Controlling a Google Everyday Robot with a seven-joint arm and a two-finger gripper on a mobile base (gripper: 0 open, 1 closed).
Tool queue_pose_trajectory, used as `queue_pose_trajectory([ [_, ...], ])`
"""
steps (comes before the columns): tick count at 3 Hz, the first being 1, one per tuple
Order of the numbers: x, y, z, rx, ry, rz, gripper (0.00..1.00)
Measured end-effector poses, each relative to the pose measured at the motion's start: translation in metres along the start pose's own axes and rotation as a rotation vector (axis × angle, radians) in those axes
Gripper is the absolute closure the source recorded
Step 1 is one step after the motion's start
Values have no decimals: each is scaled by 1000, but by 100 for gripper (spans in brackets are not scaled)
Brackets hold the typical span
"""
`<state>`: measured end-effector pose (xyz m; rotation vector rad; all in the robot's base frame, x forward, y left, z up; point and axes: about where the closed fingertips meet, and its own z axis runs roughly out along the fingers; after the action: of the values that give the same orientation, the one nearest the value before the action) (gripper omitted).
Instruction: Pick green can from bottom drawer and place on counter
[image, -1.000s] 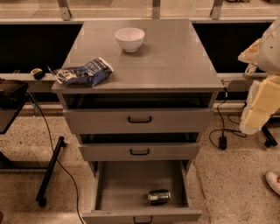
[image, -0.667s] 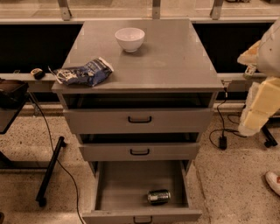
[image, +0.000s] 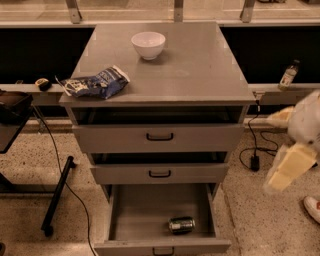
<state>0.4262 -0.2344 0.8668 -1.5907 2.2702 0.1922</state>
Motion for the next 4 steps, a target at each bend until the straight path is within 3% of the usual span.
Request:
queue_pose_trajectory([
  [1, 20, 6, 27, 13, 1, 33, 0],
  [2, 18, 6, 27, 14, 2, 31, 0],
  [3, 14, 7, 53, -2, -53, 1, 0],
  [4, 15, 30, 175, -66, -177, -71, 0],
])
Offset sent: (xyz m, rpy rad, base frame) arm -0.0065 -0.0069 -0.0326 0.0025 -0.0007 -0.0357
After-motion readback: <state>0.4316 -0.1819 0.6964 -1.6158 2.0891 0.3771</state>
